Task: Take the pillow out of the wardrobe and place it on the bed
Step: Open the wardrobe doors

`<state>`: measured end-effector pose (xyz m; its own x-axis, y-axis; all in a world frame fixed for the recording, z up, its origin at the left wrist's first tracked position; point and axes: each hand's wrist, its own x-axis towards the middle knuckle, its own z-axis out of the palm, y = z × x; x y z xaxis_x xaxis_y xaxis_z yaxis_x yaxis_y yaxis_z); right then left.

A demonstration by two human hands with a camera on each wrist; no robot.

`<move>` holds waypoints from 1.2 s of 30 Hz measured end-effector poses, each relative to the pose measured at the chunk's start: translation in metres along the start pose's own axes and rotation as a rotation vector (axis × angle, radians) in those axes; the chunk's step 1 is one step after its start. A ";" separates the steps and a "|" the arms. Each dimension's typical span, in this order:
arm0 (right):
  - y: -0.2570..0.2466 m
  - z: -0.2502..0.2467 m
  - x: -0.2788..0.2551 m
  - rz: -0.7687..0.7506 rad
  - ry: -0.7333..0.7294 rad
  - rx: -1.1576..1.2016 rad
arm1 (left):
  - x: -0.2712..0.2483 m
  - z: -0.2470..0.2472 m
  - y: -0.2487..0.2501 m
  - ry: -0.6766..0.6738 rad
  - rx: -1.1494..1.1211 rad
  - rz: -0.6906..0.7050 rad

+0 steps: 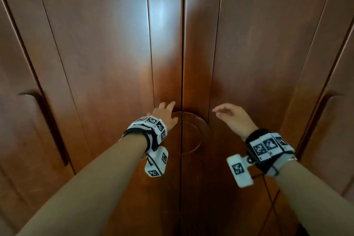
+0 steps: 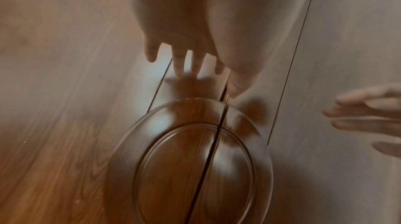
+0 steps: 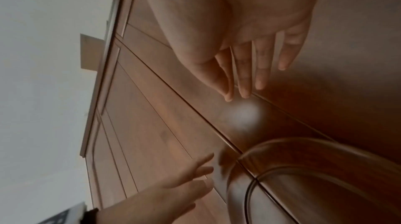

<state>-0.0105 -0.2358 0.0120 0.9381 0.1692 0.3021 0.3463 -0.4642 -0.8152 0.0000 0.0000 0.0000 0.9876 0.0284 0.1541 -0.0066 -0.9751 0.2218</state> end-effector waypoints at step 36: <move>0.007 0.081 0.026 -0.053 -0.374 -0.183 | -0.045 0.041 -0.008 0.105 -0.220 -0.116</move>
<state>0.0166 -0.1644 -0.0261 0.8671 0.4851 0.1134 0.4194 -0.5879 -0.6917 -0.0377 -0.0028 -0.0480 0.9621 0.1708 0.2124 0.0600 -0.8929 0.4462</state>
